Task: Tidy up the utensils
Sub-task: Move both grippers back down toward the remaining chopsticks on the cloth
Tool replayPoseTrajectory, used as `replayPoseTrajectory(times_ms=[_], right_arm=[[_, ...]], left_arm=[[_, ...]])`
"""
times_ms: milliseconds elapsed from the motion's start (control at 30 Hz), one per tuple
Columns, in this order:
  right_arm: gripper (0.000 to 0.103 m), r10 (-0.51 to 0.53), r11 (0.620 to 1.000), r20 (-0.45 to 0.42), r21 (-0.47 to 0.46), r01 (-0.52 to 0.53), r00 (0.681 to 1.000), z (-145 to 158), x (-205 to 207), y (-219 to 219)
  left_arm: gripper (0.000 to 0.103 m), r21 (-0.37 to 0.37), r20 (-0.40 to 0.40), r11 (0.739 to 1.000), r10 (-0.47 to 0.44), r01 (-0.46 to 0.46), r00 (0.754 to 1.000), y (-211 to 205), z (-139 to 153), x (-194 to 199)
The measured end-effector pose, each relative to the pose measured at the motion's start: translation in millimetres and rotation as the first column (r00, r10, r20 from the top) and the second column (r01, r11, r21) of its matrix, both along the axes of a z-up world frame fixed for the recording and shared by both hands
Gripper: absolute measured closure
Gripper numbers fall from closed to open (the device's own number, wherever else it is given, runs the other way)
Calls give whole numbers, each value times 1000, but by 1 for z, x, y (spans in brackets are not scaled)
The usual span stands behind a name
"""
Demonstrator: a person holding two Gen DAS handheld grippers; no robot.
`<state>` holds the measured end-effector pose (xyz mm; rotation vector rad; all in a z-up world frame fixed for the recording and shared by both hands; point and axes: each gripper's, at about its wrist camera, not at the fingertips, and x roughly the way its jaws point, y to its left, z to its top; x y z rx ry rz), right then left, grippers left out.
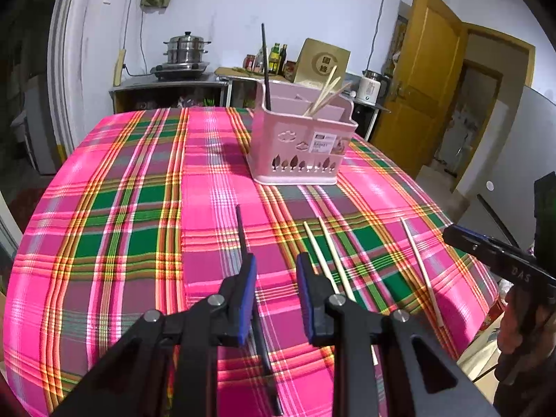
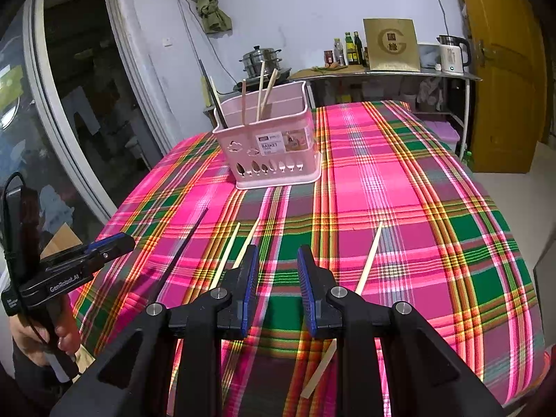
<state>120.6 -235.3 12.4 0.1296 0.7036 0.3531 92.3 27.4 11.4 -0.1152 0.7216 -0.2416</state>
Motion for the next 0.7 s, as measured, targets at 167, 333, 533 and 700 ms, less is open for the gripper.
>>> replayPoseTrajectory(times_ms=[167,333,533,700], right_arm=[[80,-8,1000,-20,-10,8,1000,-6,9,3],[80,-11,1000,-60,-29,9,998,-15,24,10],[80,1,999,-113,-45,-7,994,-27,46,25],[80,13,997,-155,-70,-25,988,-36,65,42]], left_arm=[[78,17,-42,1000,-3,4,999,-1,-11,16],[78,28,-91,1000,0,3,996,-1,-23,37],[78,59,-152,998,-8,17,988,-6,-39,64],[78,90,-201,996,4,14,980,-5,-51,86]])
